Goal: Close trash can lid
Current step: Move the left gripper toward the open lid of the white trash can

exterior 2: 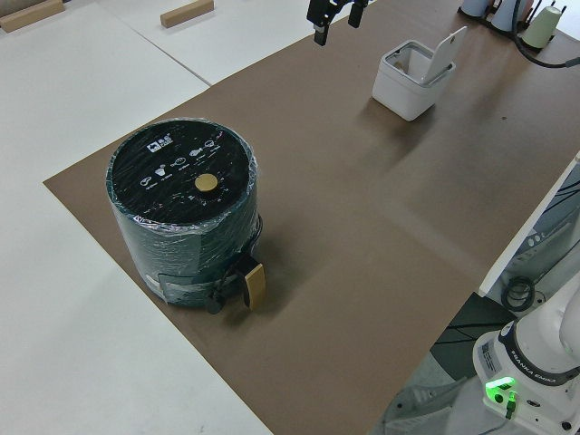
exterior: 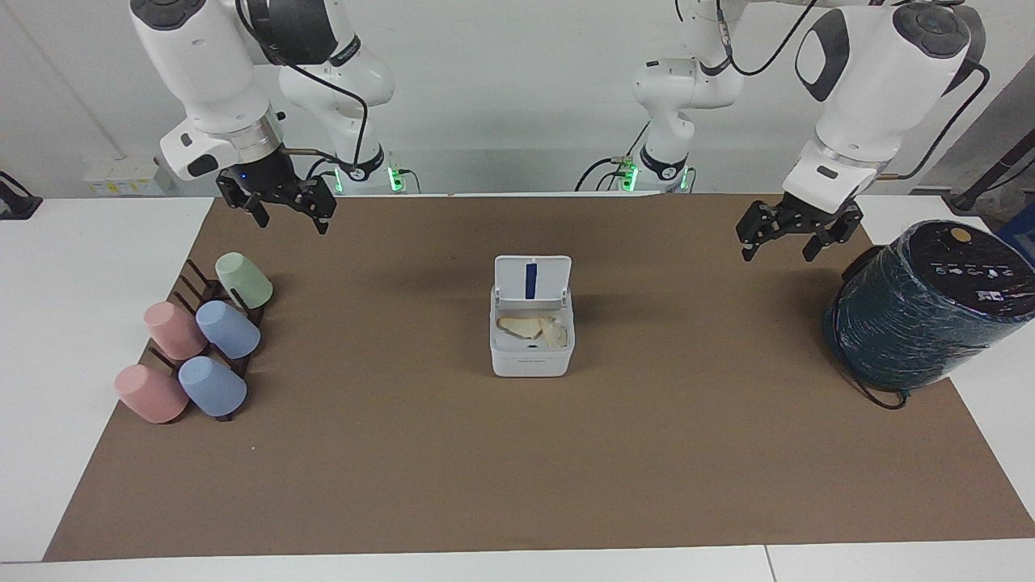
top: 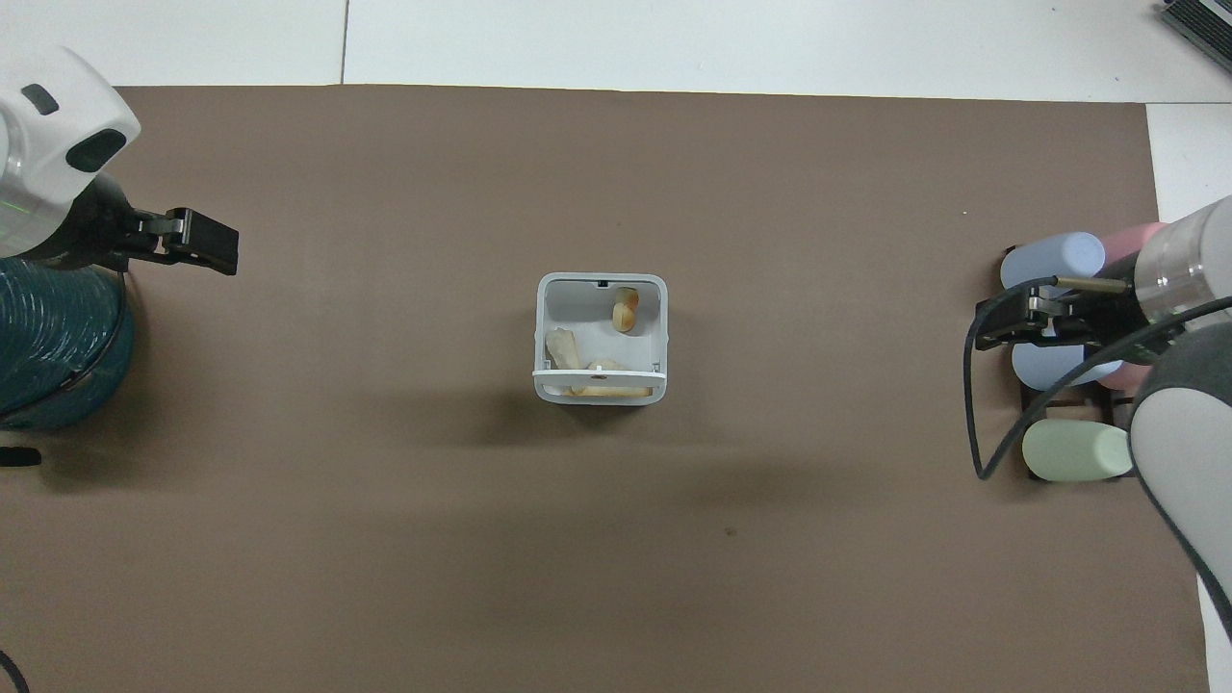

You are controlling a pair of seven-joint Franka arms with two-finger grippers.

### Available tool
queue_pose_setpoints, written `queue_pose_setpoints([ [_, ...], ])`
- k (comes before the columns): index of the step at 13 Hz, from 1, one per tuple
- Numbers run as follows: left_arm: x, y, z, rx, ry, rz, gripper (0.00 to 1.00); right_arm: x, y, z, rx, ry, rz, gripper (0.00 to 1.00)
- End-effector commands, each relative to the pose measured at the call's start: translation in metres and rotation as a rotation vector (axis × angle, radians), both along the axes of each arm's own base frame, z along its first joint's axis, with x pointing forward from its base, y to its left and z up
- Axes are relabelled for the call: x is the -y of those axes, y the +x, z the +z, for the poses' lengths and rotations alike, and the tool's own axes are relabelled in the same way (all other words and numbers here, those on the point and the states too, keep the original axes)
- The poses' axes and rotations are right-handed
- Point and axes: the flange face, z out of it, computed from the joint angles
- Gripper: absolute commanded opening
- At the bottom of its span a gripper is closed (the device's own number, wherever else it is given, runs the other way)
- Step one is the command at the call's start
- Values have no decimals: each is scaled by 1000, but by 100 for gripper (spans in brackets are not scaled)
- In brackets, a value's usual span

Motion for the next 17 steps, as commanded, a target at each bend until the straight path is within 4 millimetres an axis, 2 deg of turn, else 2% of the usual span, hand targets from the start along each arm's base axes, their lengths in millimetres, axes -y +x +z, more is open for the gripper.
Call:
queue_pose_setpoints([
  [1, -5, -9, 2, 3, 11, -8, 100, 1, -2, -1, 9, 24, 18, 100],
  [3, -4, -9, 2, 3, 11, -3, 100, 1, -2, -1, 9, 24, 18, 100],
  [5, 7, -14, -1, -8, 11, -14, 100, 2, -2, -1, 9, 24, 17, 100],
  [8, 49, -36, -13, -39, 15, -27, 100, 1, -2, -1, 9, 24, 18, 100],
  [11, 115, -72, -26, -68, 25, -3, 100, 1, -2, -1, 9, 24, 18, 100],
  [13, 162, -106, -41, -68, 23, 13, 89, 1, -2, -1, 10, 24, 18, 100],
  [14, 182, -121, -47, -62, -7, 35, 75, 1, -2, -1, 10, 24, 18, 100],
  [16, 210, -144, -54, -62, -57, 81, 64, 1, -2, -1, 9, 24, 18, 100],
  [17, 226, -158, -59, -72, -63, 86, 53, 2, -2, -1, 9, 24, 17, 100],
])
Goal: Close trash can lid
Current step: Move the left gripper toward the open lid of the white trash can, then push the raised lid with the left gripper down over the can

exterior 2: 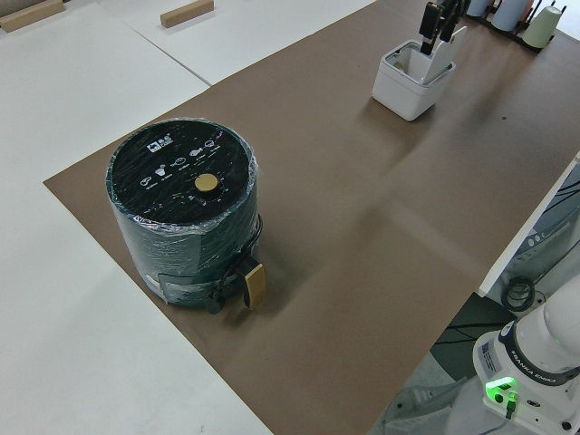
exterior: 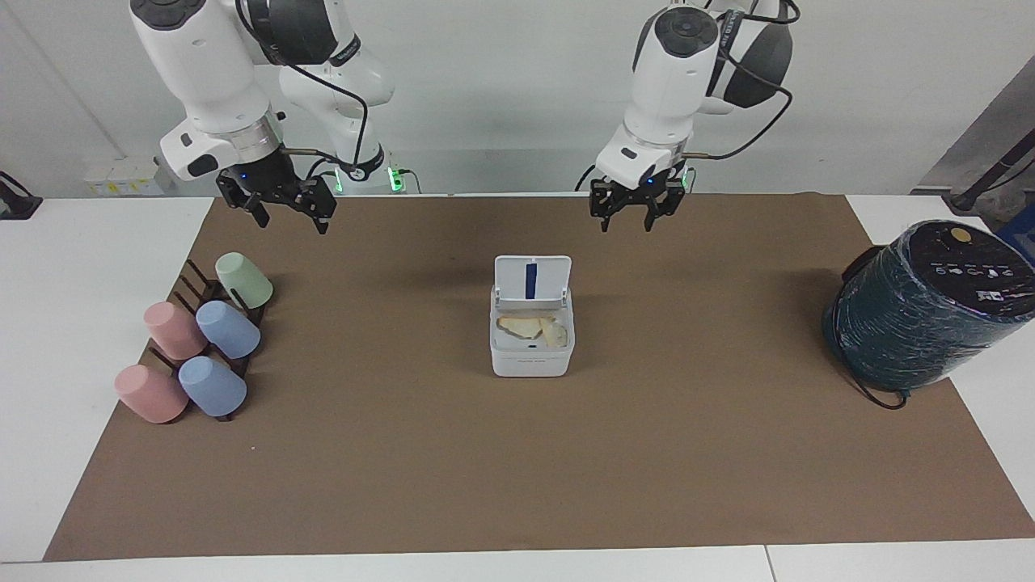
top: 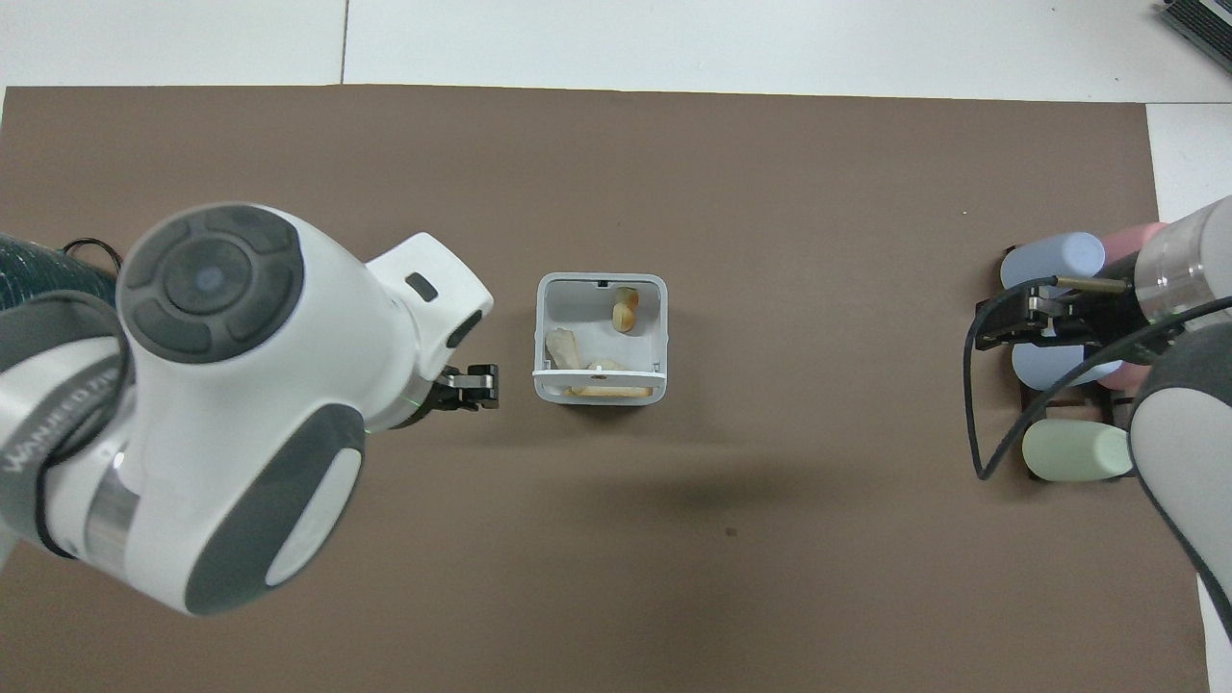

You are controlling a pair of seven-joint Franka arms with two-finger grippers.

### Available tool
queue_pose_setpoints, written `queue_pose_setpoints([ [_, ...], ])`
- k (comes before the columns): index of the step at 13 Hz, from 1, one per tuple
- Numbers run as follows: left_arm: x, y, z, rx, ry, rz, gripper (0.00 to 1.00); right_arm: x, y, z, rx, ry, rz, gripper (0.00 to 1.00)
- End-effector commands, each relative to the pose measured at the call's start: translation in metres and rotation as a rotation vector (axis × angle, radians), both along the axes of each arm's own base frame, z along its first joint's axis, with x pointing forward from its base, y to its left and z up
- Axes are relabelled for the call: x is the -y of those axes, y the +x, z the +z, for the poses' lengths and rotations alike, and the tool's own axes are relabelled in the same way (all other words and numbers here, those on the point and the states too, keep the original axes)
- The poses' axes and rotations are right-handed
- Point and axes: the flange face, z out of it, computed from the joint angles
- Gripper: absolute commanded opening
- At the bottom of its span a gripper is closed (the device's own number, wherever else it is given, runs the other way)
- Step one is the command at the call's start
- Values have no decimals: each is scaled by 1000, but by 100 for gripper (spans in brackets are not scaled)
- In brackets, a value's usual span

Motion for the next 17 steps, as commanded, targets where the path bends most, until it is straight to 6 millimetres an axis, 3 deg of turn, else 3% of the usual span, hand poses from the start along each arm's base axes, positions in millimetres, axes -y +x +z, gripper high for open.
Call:
queue_pose_setpoints([
  [1, 21, -40, -6, 11, -45, 47, 44, 1, -2, -1, 9, 25, 18, 100],
  [3, 37, -51, -11, 40, -82, 70, 34, 1, -2, -1, 10, 24, 18, 100],
  [6, 42, -46, -15, 82, -142, 139, 17, 1, -2, -1, 9, 24, 18, 100],
  [9, 47, -36, -18, 137, -192, 158, 8, 1, -2, -1, 9, 24, 18, 100],
  [17, 65, -6, -56, 207, -268, 219, 3, 1, -2, -1, 9, 24, 18, 100],
])
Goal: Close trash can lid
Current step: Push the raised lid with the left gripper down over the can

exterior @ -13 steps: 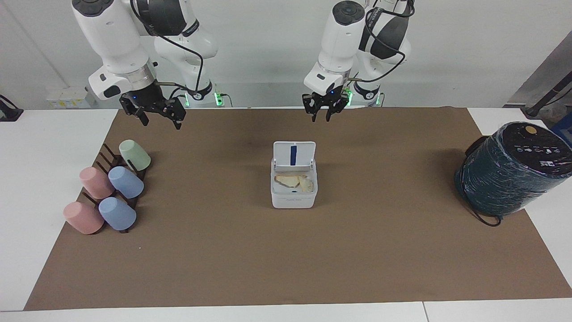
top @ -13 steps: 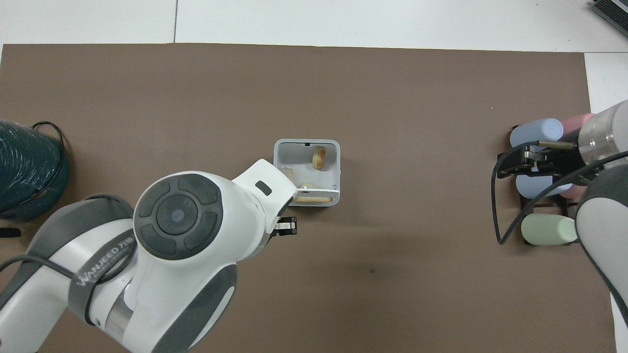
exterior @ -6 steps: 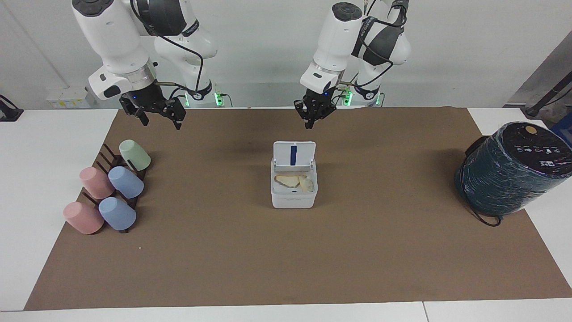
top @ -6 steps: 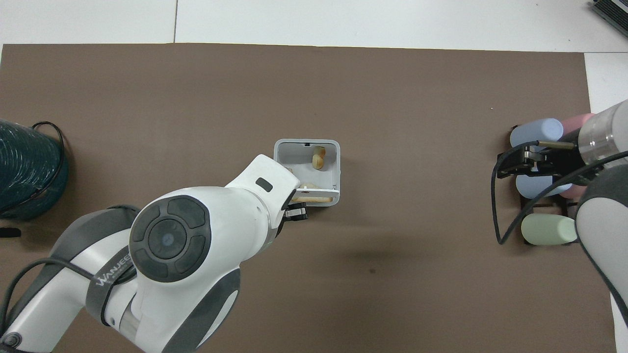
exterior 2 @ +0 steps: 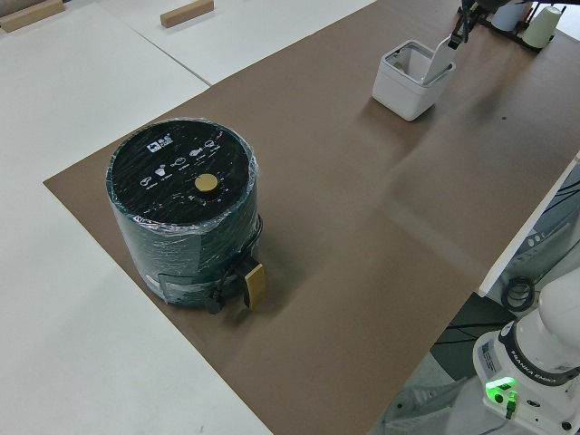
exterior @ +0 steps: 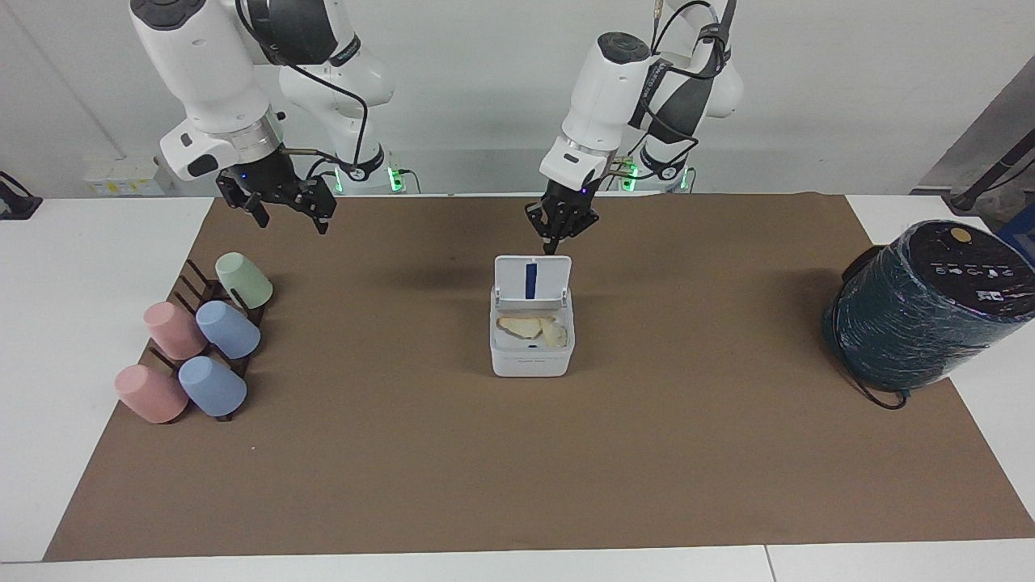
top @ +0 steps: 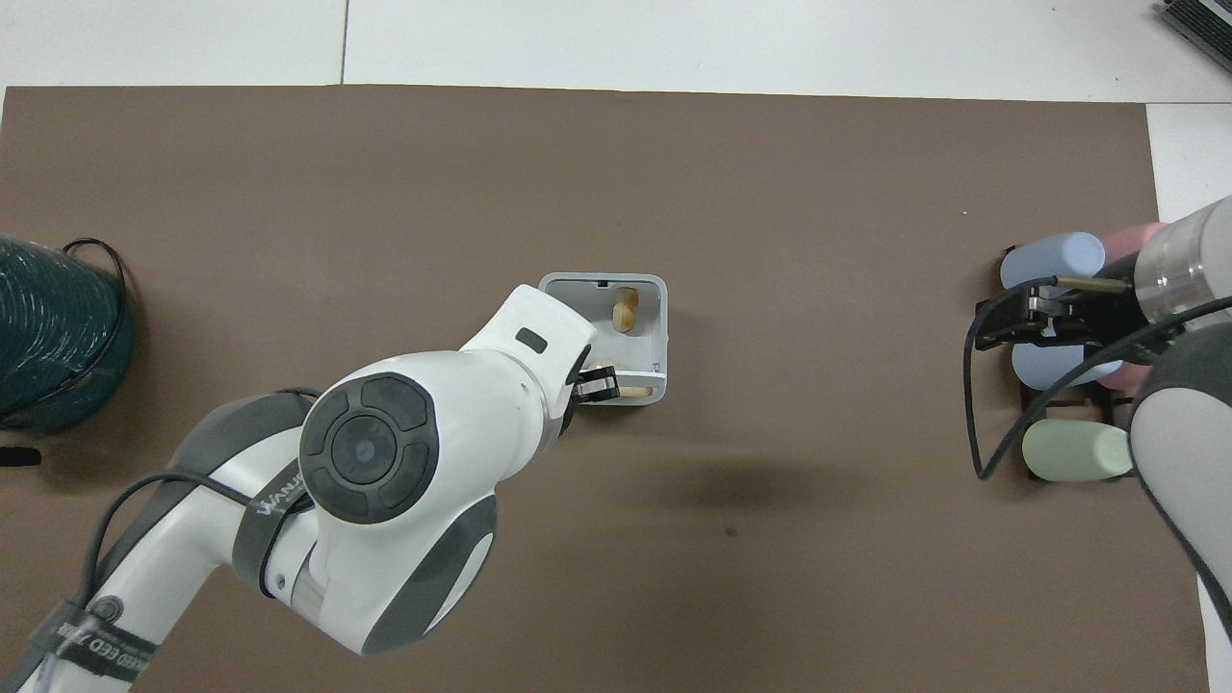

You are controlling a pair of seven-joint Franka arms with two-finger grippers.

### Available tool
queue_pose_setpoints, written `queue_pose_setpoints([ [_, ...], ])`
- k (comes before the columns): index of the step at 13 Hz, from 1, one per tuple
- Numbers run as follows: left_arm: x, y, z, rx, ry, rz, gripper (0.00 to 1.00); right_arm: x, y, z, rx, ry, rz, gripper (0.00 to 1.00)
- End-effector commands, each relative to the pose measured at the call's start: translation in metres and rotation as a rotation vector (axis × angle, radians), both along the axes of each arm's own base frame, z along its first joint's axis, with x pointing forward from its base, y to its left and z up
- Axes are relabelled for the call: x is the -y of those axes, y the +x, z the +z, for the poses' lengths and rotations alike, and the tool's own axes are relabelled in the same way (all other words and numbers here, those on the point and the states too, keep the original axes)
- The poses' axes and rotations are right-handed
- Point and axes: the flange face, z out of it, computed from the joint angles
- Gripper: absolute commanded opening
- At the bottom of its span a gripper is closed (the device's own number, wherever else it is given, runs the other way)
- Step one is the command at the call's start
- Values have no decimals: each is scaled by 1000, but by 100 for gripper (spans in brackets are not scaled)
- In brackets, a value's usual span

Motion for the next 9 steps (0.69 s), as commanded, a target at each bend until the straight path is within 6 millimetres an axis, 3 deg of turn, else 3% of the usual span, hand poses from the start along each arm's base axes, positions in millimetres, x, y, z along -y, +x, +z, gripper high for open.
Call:
queue_pose_setpoints([
  [1, 4, 8, -9, 32, -42, 28, 3, 2, -2, -1, 9, 24, 17, 100],
  [7, 7, 37, -29, 108, -133, 91, 2, 2, -2, -1, 9, 25, 17, 100],
  [9, -4, 50, -33, 116, -138, 120, 0, 1, -2, -1, 9, 25, 18, 100],
])
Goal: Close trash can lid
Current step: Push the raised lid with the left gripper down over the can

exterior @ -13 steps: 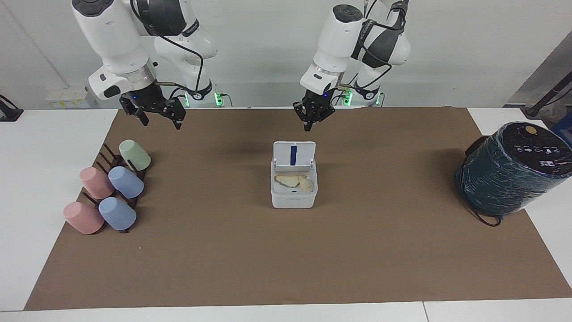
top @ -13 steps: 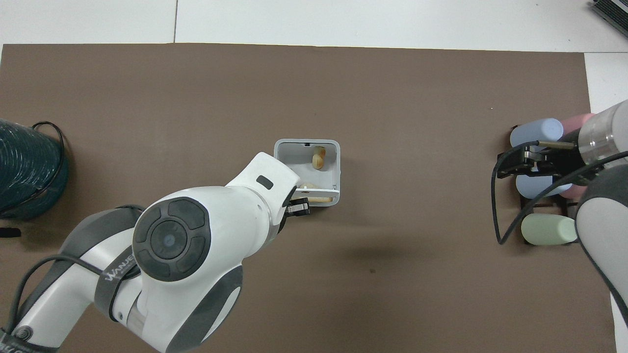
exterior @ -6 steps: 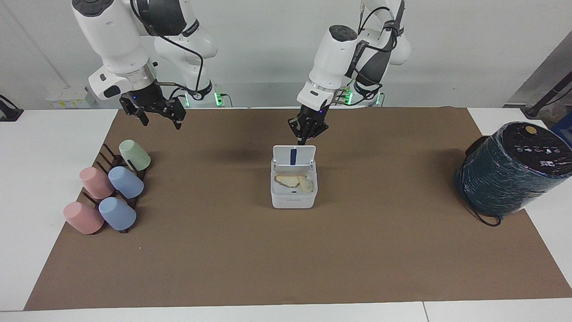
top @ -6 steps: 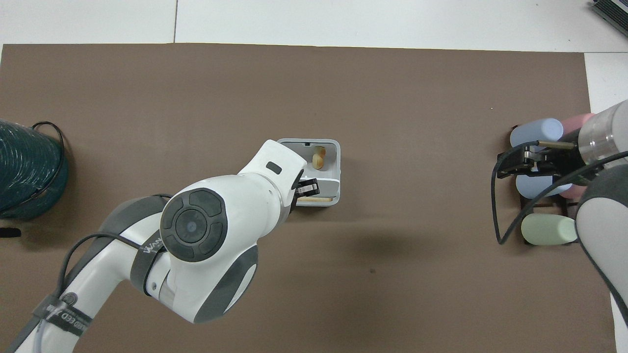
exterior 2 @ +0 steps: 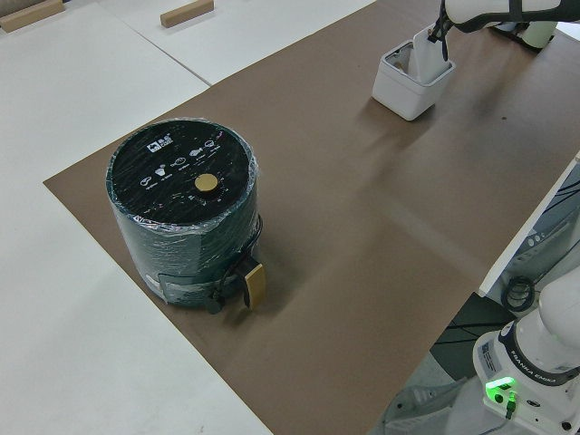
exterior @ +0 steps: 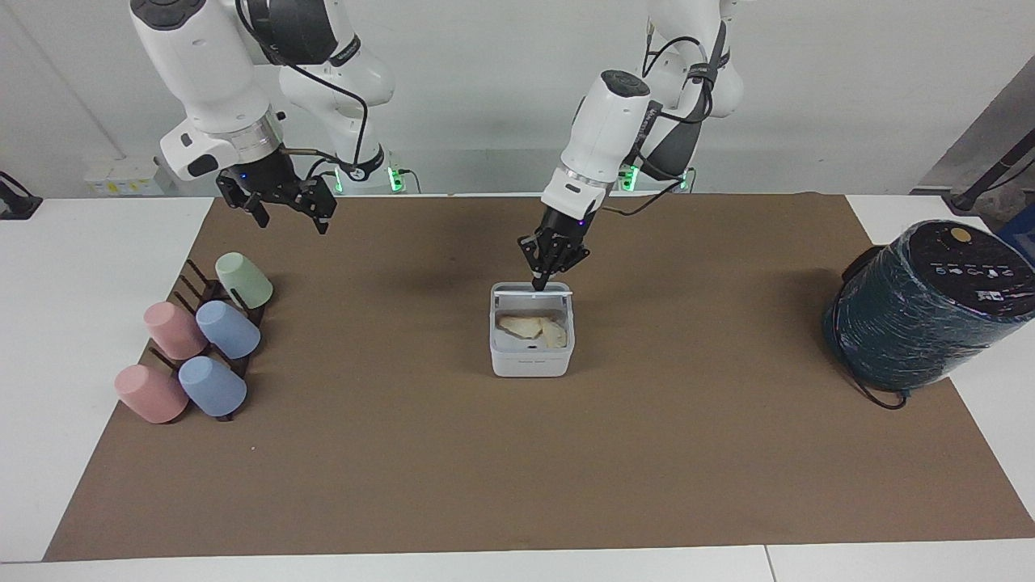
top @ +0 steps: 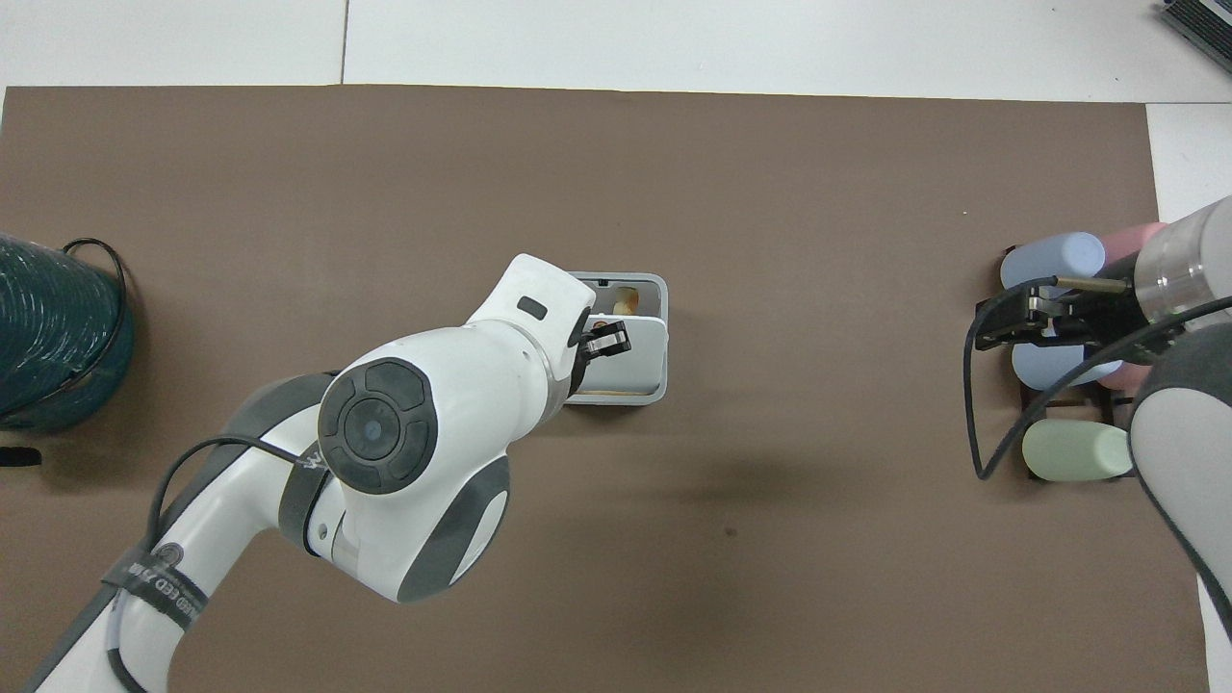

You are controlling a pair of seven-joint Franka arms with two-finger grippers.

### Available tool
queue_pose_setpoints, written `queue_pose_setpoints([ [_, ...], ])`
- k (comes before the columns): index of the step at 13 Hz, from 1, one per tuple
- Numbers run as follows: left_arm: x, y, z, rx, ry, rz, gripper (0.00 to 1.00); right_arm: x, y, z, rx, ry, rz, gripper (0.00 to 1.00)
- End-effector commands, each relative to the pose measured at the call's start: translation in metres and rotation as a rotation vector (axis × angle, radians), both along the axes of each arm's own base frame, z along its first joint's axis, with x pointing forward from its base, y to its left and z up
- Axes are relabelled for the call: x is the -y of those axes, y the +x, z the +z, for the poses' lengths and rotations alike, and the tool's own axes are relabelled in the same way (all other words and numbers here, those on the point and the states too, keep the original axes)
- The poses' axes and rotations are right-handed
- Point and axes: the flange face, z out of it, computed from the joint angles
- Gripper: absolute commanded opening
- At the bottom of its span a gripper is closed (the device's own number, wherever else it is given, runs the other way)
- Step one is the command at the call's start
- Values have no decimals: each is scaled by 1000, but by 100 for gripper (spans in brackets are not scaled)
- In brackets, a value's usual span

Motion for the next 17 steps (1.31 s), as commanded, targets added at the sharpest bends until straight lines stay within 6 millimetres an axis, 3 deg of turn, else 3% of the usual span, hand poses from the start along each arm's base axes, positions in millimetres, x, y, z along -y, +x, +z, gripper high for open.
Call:
queue_pose_setpoints([
  [1, -11, 17, -6, 9, -28, 46, 0, 1, -2, -1, 9, 24, 18, 100],
  [7, -12, 23, -14, 20, -44, 61, 0, 1, -2, -1, 9, 24, 18, 100],
  [17, 0, 44, -53, 19, -41, 70, 0, 2, -2, -1, 9, 24, 17, 100],
])
